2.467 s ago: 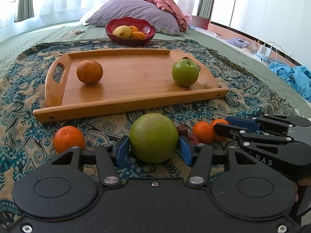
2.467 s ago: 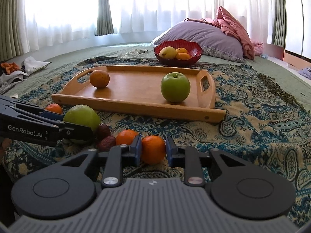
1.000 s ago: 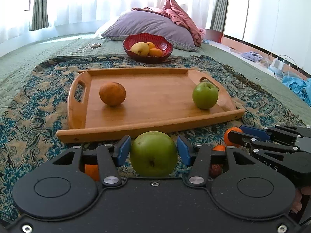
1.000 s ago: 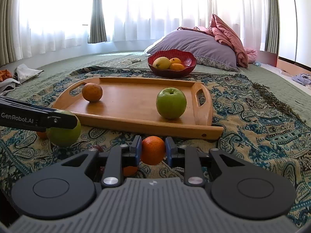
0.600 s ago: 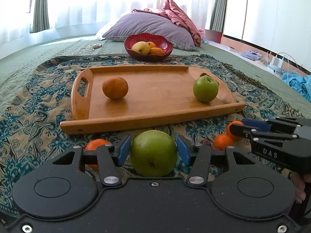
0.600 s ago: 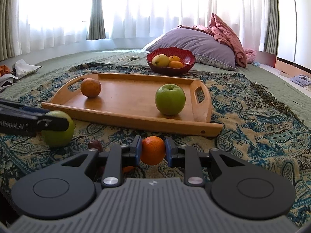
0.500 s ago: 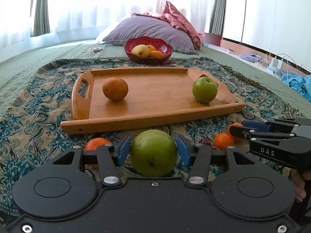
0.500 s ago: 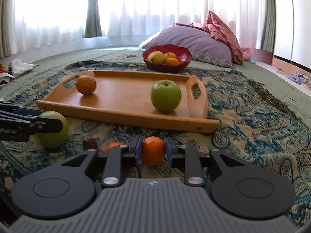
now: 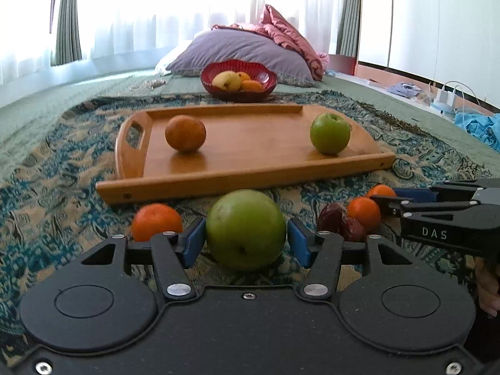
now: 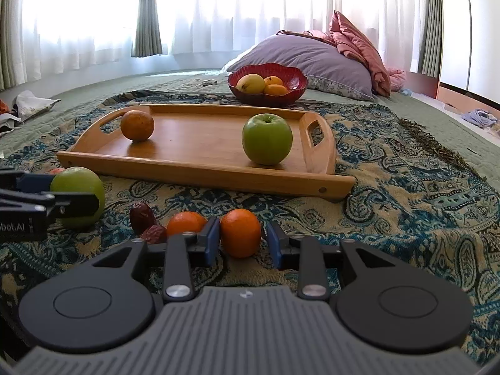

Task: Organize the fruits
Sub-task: 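Lift the pomelo and tangerine and carry them over the wooden tray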

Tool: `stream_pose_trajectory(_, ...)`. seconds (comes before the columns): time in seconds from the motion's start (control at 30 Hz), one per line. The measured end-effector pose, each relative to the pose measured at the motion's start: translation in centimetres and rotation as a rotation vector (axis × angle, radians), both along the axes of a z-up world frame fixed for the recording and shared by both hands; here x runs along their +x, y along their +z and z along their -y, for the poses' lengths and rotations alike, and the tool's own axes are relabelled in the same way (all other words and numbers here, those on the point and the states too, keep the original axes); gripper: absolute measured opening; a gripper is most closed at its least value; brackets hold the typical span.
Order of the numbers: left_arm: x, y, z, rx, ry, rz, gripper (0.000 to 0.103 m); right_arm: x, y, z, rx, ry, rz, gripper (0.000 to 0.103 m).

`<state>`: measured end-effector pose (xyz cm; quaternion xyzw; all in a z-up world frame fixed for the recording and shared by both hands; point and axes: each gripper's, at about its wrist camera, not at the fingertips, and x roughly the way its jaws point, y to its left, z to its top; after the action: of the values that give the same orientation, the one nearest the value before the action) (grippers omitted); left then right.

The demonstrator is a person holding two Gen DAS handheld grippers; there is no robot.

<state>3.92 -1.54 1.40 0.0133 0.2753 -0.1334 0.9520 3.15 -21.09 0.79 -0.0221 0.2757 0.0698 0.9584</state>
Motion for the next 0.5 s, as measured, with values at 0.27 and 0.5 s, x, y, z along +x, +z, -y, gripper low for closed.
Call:
stream_pose_trajectory(0.27,0.69,-0.46,0.08,-0.016,0.025,-0.009,0.054,0.42,-0.22,0.39,0.048,-0.005,-0.052,0.052)
stream_pose_trajectory(0.5,0.76,-0.1,0.21,-0.009,0.027,0.0,0.054,0.48,-0.2,0.33,0.078,-0.013,-0.064,0.032)
